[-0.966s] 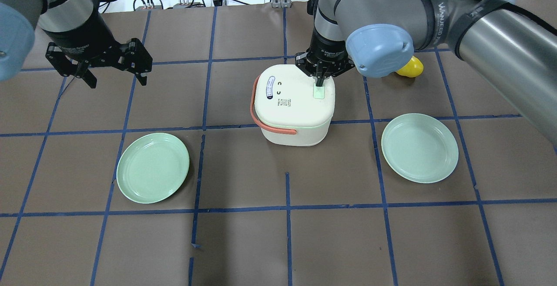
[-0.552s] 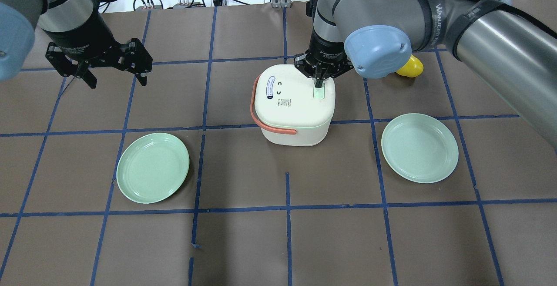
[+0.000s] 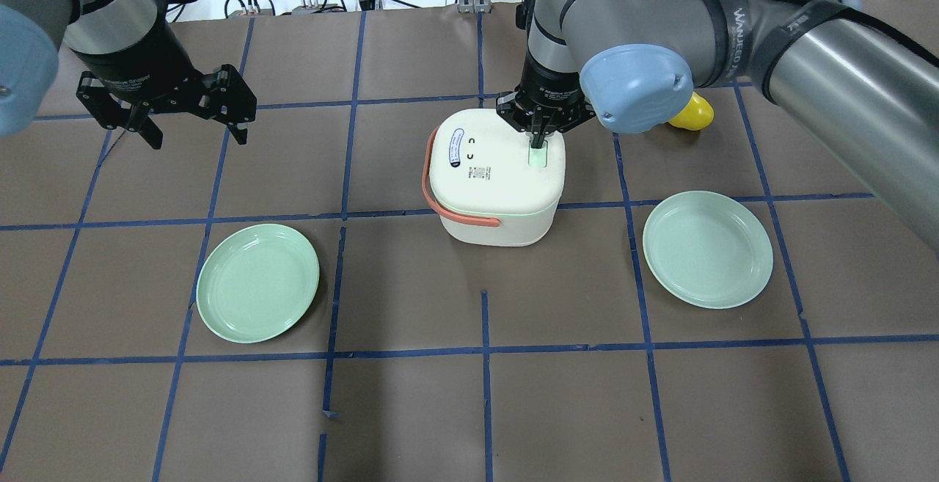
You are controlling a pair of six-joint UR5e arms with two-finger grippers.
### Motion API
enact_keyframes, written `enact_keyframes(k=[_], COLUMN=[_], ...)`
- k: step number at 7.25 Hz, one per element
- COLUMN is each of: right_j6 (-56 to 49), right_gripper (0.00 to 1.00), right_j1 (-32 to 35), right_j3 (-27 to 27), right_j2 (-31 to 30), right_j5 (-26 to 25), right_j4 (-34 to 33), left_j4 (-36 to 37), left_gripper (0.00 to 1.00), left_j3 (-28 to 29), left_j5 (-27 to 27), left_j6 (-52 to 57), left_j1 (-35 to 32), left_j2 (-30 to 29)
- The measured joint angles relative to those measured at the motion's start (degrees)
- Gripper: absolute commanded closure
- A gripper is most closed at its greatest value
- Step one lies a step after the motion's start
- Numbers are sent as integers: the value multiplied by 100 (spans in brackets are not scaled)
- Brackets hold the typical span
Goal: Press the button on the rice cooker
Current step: 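Press down on the rice cooker's lid button with the right gripper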
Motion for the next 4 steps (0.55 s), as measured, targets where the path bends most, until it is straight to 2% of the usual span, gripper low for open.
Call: enact_keyframes(k=[4], right_j6=[4], right_gripper=[87], right_j1=[-3], right_j3=[-7], right_j2=[-54], right_j5=[-14], right_j4=[55], left_j4=[1], left_gripper=[0], left_j3=[0], left_j5=[-2], left_j6=[0], left_j1=[0], left_j2=[0])
